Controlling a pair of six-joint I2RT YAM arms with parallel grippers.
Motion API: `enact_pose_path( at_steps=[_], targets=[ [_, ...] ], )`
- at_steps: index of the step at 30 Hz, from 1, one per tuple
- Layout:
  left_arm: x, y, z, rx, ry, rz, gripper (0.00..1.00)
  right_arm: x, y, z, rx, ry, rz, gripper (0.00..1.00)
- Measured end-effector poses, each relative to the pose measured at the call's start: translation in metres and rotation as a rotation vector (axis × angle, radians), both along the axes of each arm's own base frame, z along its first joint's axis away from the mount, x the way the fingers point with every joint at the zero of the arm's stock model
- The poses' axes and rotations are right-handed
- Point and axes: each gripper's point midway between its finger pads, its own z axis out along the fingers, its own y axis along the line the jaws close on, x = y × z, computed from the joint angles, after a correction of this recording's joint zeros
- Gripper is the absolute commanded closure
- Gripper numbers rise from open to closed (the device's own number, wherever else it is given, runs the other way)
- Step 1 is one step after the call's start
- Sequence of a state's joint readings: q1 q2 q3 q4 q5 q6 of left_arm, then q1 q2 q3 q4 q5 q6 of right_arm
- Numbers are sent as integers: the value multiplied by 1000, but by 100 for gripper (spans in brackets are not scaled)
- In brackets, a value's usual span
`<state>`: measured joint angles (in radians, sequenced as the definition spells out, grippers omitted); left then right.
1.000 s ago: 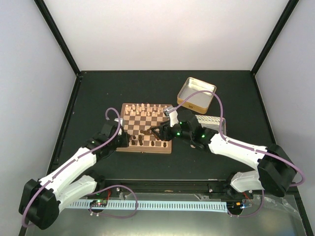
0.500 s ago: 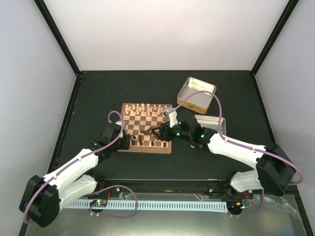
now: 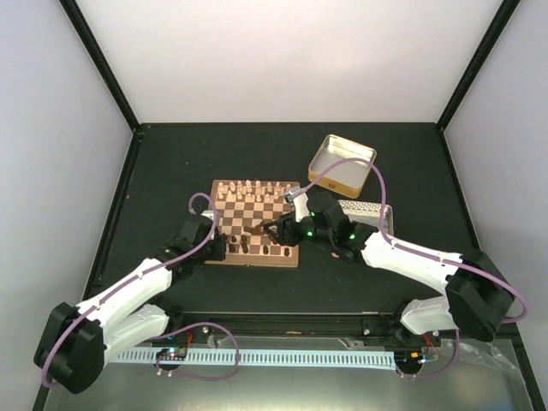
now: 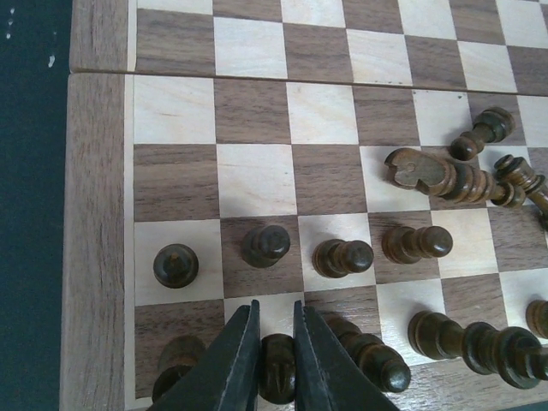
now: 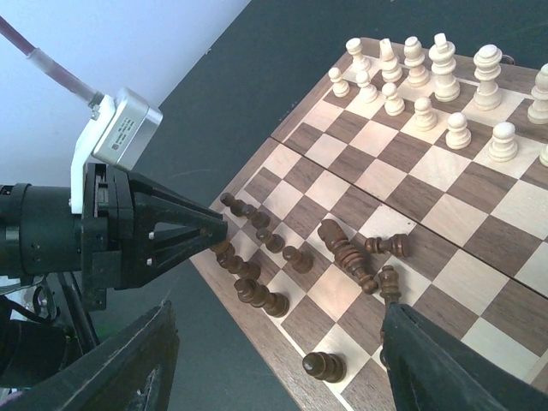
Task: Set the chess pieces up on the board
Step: Place the chess piece on the chessboard, then pick up the chess piece from the chessboard.
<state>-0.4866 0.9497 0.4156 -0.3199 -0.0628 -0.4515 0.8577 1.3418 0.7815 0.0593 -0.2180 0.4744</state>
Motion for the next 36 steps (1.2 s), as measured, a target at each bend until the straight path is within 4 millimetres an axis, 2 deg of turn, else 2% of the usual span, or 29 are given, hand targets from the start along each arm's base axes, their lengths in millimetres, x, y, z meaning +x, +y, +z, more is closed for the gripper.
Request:
enact_pose_path(
  at_steps=[10,16,19,21,27,36],
  targets=[
    [-1,1,-10,24,34,-1,79,0,0,0,-1,0,0,34],
    [-1,1,-9,22,33,-4,72,0,0,1,0,0,0,34],
    [0,-1,-1,13,22,-6,68,0,0,1,0,0,0,34],
    [4,-3,12,-2,-7,-6,66,1,0,1,-4,2,-3,34],
    [16,-6,69,-66,-140,14,63,8,0,7,-32,15,-35,37],
    [8,-1,154,-191,-348,23,54,29,13,-28,-209,131,-72,48]
  ],
)
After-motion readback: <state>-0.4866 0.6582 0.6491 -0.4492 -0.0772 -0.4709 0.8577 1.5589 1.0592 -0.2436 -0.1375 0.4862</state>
